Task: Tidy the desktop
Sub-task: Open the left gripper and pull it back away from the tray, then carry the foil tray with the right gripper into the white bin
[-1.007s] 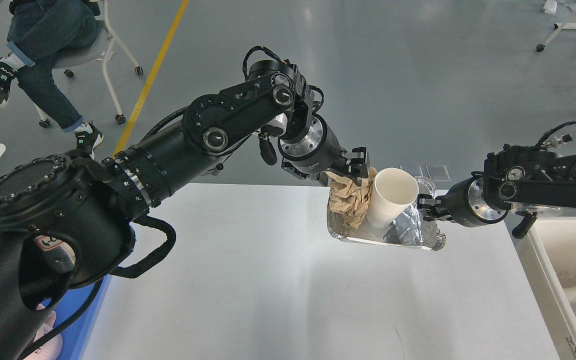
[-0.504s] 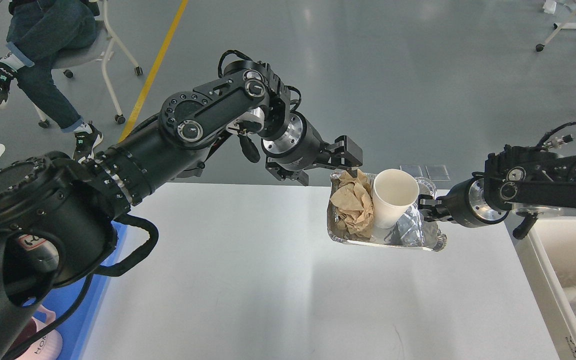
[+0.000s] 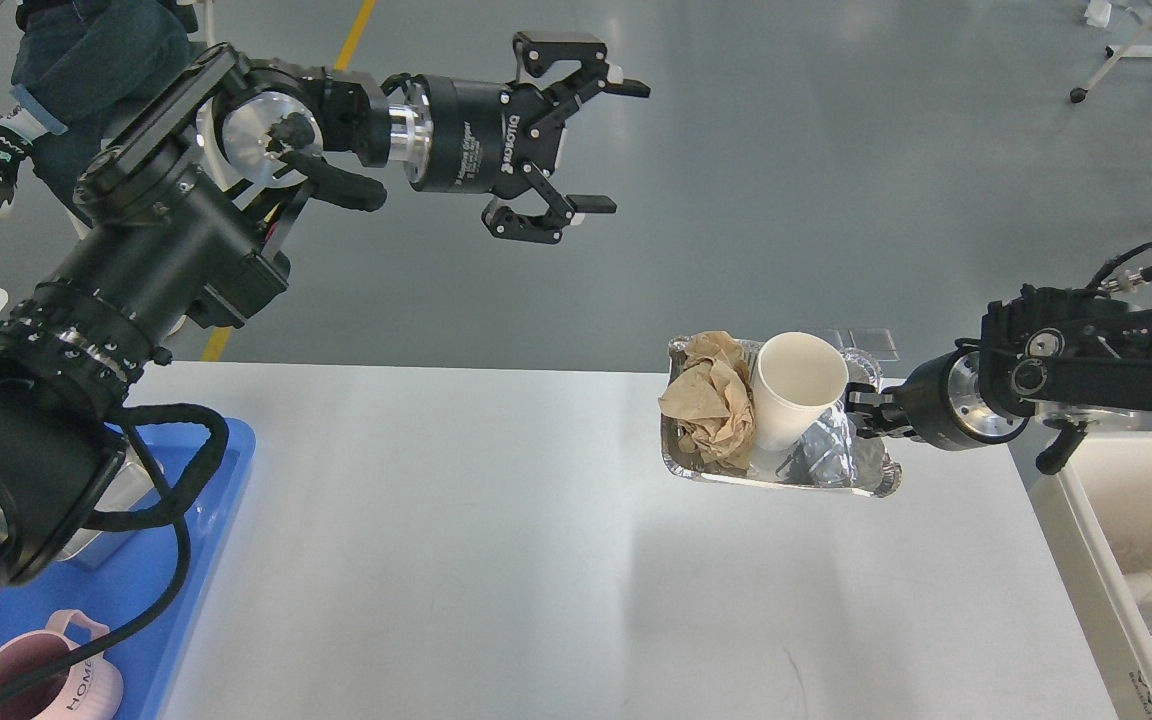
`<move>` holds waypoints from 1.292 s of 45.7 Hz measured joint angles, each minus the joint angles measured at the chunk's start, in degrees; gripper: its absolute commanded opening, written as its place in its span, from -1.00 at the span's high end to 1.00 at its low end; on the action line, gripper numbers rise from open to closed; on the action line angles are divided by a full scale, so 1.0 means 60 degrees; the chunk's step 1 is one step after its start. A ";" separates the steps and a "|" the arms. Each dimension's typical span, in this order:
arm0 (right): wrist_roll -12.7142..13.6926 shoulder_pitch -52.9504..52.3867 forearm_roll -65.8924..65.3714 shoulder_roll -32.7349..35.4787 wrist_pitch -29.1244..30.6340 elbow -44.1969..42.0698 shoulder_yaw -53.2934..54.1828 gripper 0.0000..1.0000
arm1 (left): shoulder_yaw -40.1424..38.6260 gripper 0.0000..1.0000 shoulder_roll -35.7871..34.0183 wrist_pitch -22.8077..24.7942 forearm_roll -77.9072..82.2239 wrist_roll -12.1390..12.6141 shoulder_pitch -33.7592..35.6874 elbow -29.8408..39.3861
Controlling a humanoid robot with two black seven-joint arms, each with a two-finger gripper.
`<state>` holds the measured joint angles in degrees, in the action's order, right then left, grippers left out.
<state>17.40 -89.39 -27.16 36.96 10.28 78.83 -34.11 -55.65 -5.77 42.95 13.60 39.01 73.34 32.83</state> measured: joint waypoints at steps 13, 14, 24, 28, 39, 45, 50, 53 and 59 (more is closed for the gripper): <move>-0.0001 0.0113 0.0001 0.0495 -0.0055 0.0049 0.0045 1.00 | -0.2643 -1.00 -0.0623 -0.2189 -0.2758 0.0129 -0.1691 -0.0865; 0.0000 0.0126 0.0001 0.0530 -0.0059 0.0053 0.0046 1.00 | -0.2743 -1.00 -0.0628 -0.2236 -0.3014 0.0130 -0.1875 -0.0967; -0.0007 0.0174 0.0000 0.0896 -0.0074 0.0061 0.0086 1.00 | -0.3797 -1.00 -0.0670 -0.2297 -0.4319 0.0129 -0.3571 -0.1235; -0.0014 0.0200 0.0000 0.0984 -0.0076 0.0061 0.0123 1.00 | -0.4490 -1.00 -0.0678 -0.2313 -0.4403 0.0132 -0.4002 -0.1238; -0.0026 0.0361 0.0000 0.1230 -0.0125 0.0068 0.0290 1.00 | -0.5476 -1.00 -0.0654 -0.2374 -0.4412 0.0140 -0.4643 -0.1239; -0.0026 0.0415 0.0001 0.1566 -0.0163 0.0058 0.0439 1.00 | -0.5491 -1.00 -0.0743 -0.2362 -0.4369 0.0140 -0.4676 -0.1239; -0.0017 0.0434 0.0014 0.2107 -0.0264 0.0047 0.0452 1.00 | -0.5447 -1.00 -0.0994 -0.2361 -0.4363 0.0140 -0.4712 -0.1239; -0.0016 0.0452 0.0015 0.2589 -0.0308 0.0043 0.0463 1.00 | -0.5428 -1.00 -0.1094 -0.2362 -0.4355 0.0140 -0.4728 -0.1239; -0.0033 0.0659 0.0015 0.3915 -0.0407 -0.0007 0.0737 1.00 | -0.5422 -1.00 -0.1284 -0.2413 -0.4349 0.0139 -0.4794 -0.1239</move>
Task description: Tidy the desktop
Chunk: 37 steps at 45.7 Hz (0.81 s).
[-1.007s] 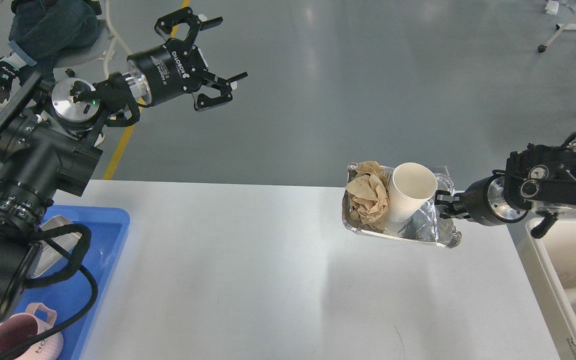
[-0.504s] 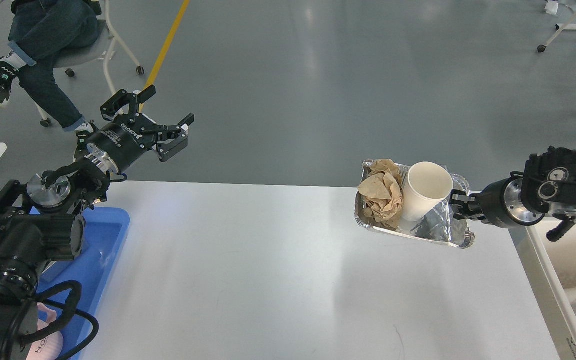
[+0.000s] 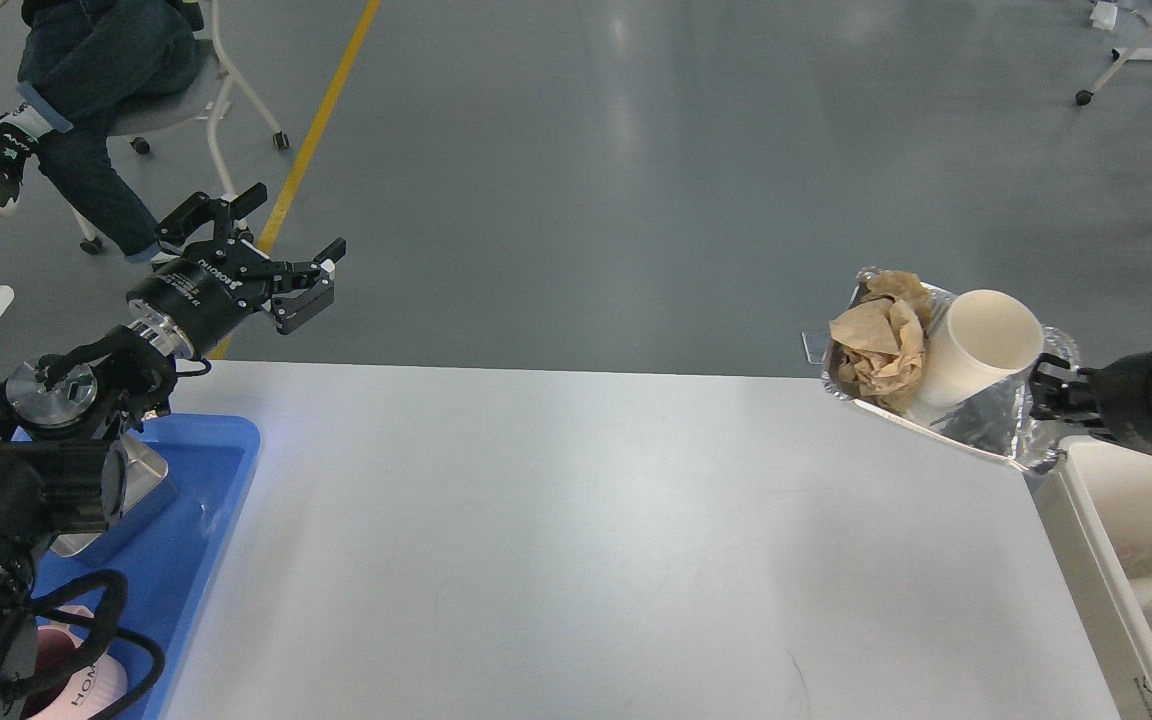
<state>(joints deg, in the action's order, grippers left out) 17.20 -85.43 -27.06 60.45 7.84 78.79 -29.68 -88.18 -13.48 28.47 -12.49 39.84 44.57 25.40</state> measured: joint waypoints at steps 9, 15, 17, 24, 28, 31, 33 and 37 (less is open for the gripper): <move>-0.0151 0.0525 0.0287 0.1751 -0.0481 -0.0011 0.0491 1.00 | 0.0001 -1.00 -0.0130 -0.0016 0.0016 -0.0003 -0.0175 0.0000; -0.0171 0.0632 0.0893 0.2756 -0.0970 -0.0015 0.0516 1.00 | 0.0004 -1.00 -0.0203 -0.0038 0.0036 -0.0005 -0.0244 0.0000; -0.0181 0.0760 0.0975 0.2956 -0.1298 -0.0015 0.0513 1.00 | 0.0005 -1.00 -0.0227 -0.0041 0.0041 -0.0005 -0.0255 0.0000; -0.0435 0.1410 0.1284 0.3289 -0.2380 -0.0020 0.0495 1.00 | 0.0022 -1.00 -0.0304 -0.0056 0.0056 0.0007 -0.0319 0.0000; -0.0528 0.1687 0.1603 0.3416 -0.2625 -0.0023 0.0493 1.00 | 0.0042 -1.00 -0.0316 -0.0057 0.0059 0.0012 -0.0357 0.0000; -0.0554 0.1815 0.1731 0.3515 -0.2896 -0.0092 0.0493 1.00 | 0.0046 -1.00 -0.0327 -0.0057 0.0059 0.0019 -0.0395 0.0000; -0.0566 0.1879 0.1766 0.3559 -0.3058 -0.0165 0.0490 1.00 | 0.0049 -1.00 -0.0357 -0.0057 0.0060 0.0023 -0.0416 0.0000; -0.0599 0.2069 0.1797 0.3612 -0.3242 -0.0364 0.0481 1.00 | 0.0049 -1.00 -0.0517 -0.0057 0.0060 0.0024 -0.0453 0.0000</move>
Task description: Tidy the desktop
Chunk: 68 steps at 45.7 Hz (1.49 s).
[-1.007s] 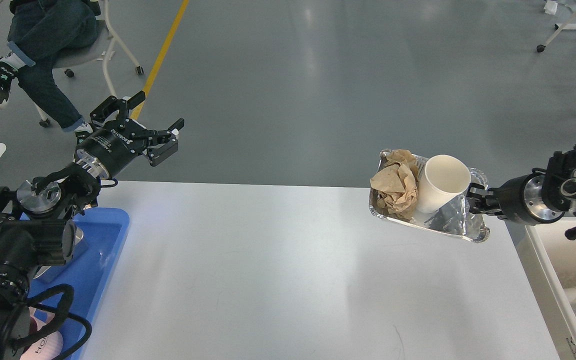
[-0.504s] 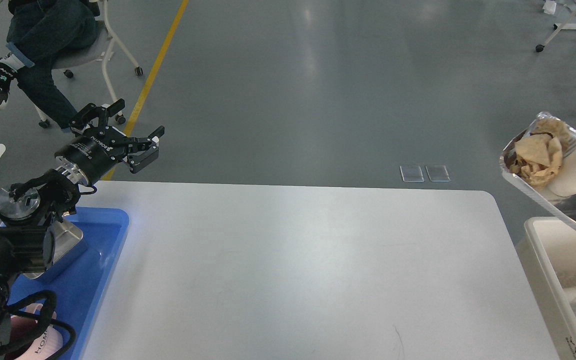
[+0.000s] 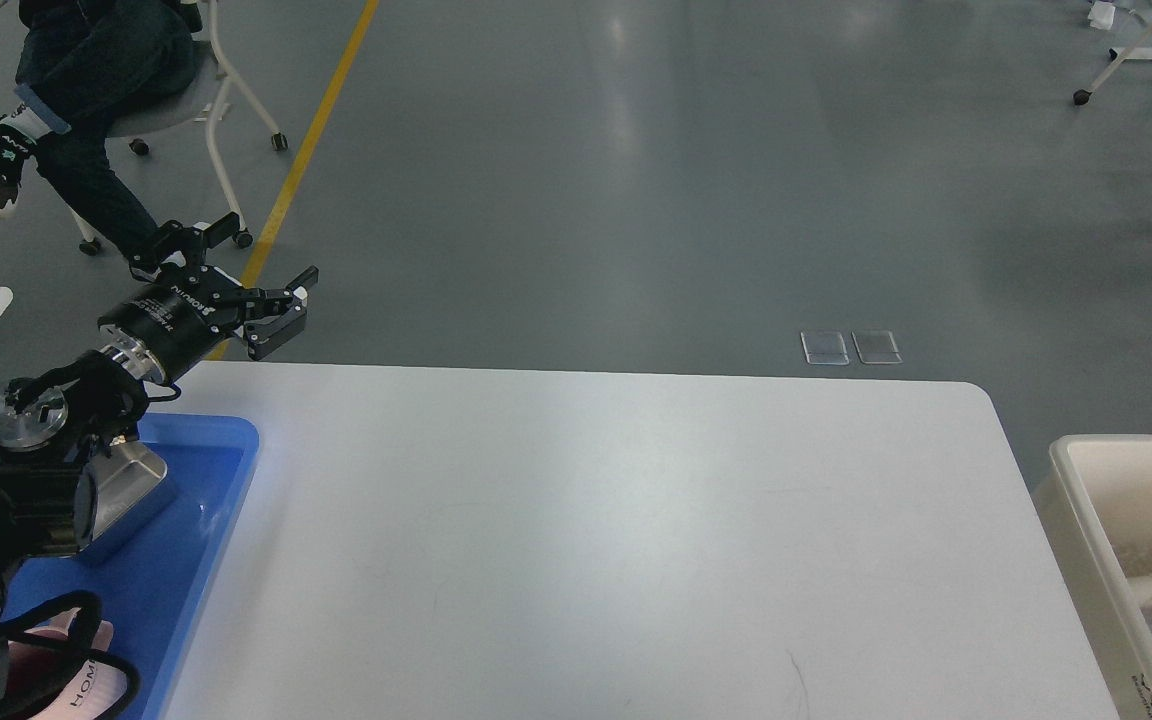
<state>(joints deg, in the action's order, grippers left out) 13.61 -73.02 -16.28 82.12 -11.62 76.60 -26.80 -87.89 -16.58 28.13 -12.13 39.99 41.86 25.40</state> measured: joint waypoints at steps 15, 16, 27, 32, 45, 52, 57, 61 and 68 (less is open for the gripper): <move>-0.0229 0.0551 0.0003 0.0083 0.0034 -0.0473 -0.0013 1.00 | 0.0012 -1.00 -0.0185 0.0000 0.0014 0.0000 -0.0061 -0.0006; -0.0240 0.0594 0.0003 0.0083 0.0048 -0.0494 -0.0014 1.00 | 0.0013 -1.00 -0.0188 0.0000 0.0014 0.0000 -0.0075 -0.0007; -0.0301 0.0908 0.0016 0.0089 0.0160 -0.0667 -0.0025 1.00 | 0.0014 -1.00 -0.0198 0.0000 0.0015 0.0008 -0.0105 -0.0007; -0.0386 0.1103 0.0017 0.0066 0.0163 -0.0699 -0.0031 1.00 | 0.0128 -1.00 -0.0198 0.0000 0.0015 0.0009 -0.0105 -0.0007; -0.0731 0.2305 0.0018 -0.0714 0.0164 -0.1184 -0.0045 1.00 | 0.0407 -1.00 -0.0197 0.0004 0.0015 0.0000 -0.0092 0.0000; -0.0914 0.3060 0.0018 -0.1478 0.0176 -0.1617 -0.0027 1.00 | 0.0410 -1.00 -0.0197 0.0015 0.0015 0.0000 -0.0097 0.0000; -0.1022 0.3444 0.0014 -0.1955 0.0190 -0.1943 -0.0006 1.00 | 0.0416 -1.00 -0.0197 0.0015 0.0015 0.0000 -0.0117 0.0000; -0.1046 0.3655 0.0008 -0.2302 0.0192 -0.2284 0.0011 1.00 | 0.0422 -1.00 -0.0197 0.0015 0.0015 0.0000 -0.0122 0.0000; -0.1074 0.3880 0.0047 -0.2706 0.0171 -0.2888 0.0037 1.00 | 0.0424 -1.00 -0.0197 0.0015 0.0015 0.0000 -0.0134 0.0000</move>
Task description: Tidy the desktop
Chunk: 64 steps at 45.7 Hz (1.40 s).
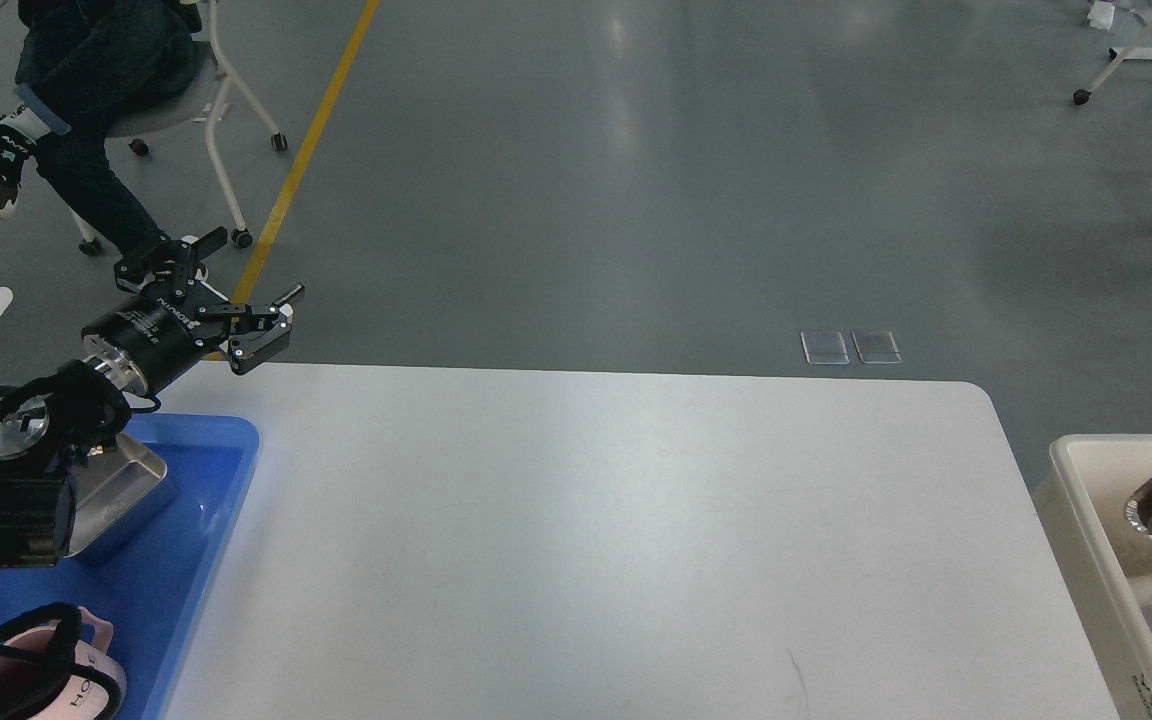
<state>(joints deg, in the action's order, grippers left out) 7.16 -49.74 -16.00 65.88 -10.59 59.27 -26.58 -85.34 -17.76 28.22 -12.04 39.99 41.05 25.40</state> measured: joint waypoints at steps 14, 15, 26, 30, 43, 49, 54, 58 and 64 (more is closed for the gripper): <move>-0.0037 0.0532 0.0821 -0.1047 -0.0036 -0.2008 0.0013 1.00 | 0.0173 -1.00 0.0014 0.0000 0.0000 0.0000 -0.0002 0.0000; -0.0057 0.0602 0.0877 -0.1155 -0.0036 -0.2207 0.0016 1.00 | 0.0178 -1.00 0.0015 0.0000 0.0000 0.0000 -0.0002 0.0000; -0.0200 0.1447 0.1198 -0.2165 -0.0006 -0.3980 0.0229 1.00 | 0.0191 -1.00 0.0014 0.0000 0.0000 0.0000 -0.0035 0.0000; -0.0209 0.1808 0.1214 -0.2472 -0.0006 -0.4538 0.0476 1.00 | 0.0191 -1.00 0.0006 0.0000 0.0000 0.0000 -0.0057 0.0000; -0.0123 0.2425 0.1203 -0.2951 -0.0036 -0.5319 0.0903 -1.00 | 0.0191 -1.00 0.0001 0.0014 0.0000 0.0000 -0.0104 0.0000; -0.0099 0.2488 0.1179 -0.2959 -0.0022 -0.5346 0.0902 -1.00 | 0.0191 -1.00 0.0001 0.0014 0.0000 0.0000 -0.0103 0.0000; -0.0096 0.2497 0.1179 -0.2959 -0.0004 -0.5362 0.0901 -1.00 | 0.0191 -1.00 0.0001 0.0014 0.0000 0.0000 -0.0083 0.0000; -0.0095 0.2494 0.1176 -0.2959 -0.0052 -0.5366 0.0900 -1.00 | 0.0191 -1.00 0.0001 0.0014 0.0000 0.0000 -0.0077 0.0000; -0.0079 0.2354 0.1156 -0.2999 -0.0112 -0.5464 0.0887 -1.00 | 0.0191 -1.00 0.0001 0.0040 0.0049 0.0000 -0.0077 0.0000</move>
<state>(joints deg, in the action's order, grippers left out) 6.69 -35.62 -9.07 47.89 -11.26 26.49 -21.26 -84.19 -17.75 28.46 -11.75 39.99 40.59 25.40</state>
